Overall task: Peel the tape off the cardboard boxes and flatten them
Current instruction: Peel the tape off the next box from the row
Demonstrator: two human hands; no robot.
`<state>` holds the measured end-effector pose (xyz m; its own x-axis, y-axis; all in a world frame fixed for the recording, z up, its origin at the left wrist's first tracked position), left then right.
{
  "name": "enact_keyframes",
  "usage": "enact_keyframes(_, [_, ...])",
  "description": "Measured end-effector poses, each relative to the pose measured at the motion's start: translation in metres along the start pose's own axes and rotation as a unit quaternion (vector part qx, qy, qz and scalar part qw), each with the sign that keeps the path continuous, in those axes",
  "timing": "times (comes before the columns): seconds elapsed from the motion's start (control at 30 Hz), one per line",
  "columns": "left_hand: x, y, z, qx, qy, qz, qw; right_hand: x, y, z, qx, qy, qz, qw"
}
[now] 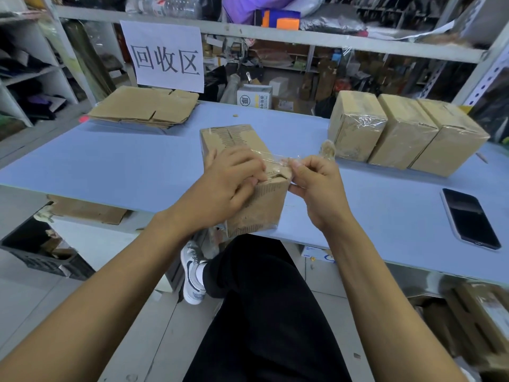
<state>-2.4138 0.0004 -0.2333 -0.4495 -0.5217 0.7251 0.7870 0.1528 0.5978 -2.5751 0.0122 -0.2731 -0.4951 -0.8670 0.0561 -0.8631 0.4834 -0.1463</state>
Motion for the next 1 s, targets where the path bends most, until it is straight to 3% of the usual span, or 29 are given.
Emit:
enact_keyframes(0.23, [-0.003, -0.004, -0.008, -0.021, 0.043, -0.026, 0.999, -0.009, -0.001, 0.002, 0.039, -0.008, -0.037, 0.999])
enact_keyframes(0.37, [-0.003, -0.005, -0.008, -0.003, 0.015, -0.022, 1.0, -0.015, 0.006, 0.003, -0.055, 0.075, -0.007, 0.996])
enact_keyframes(0.47, [-0.002, -0.003, -0.009, -0.018, 0.03, -0.004, 0.999, -0.013, 0.01, 0.005, -0.016, 0.049, 0.021, 0.998])
enact_keyframes(0.6, [0.0, 0.002, -0.008, -0.038, 0.051, -0.001, 0.998, -0.005, 0.01, 0.001, -0.045, 0.027, 0.009, 0.999])
enact_keyframes(0.7, [-0.004, 0.01, -0.009, -0.073, 0.037, -0.01, 0.997, -0.003, 0.01, 0.017, 0.004, -0.055, 0.012, 0.998])
enact_keyframes(0.87, [-0.007, 0.022, -0.013, -0.112, 0.064, -0.019, 0.991, -0.005, -0.008, 0.011, -0.003, -0.035, -0.034, 0.999])
enact_keyframes(1.0, [-0.001, 0.024, 0.004, -0.068, 0.095, 0.037, 0.992, -0.015, -0.017, -0.003, -0.039, 0.013, -0.088, 0.995])
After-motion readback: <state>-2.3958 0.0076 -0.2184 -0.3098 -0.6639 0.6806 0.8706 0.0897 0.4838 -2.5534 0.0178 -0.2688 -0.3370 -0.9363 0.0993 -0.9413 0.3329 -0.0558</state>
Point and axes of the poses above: each hand's wrist, its own x-axis towards the middle knuckle, its own y-axis out of the back of the hand, z = x × y, the point moved 10 cm from there along x, towards the middle knuckle, and after that the axes turned 14 degrees about z, right-handed, at the moved point
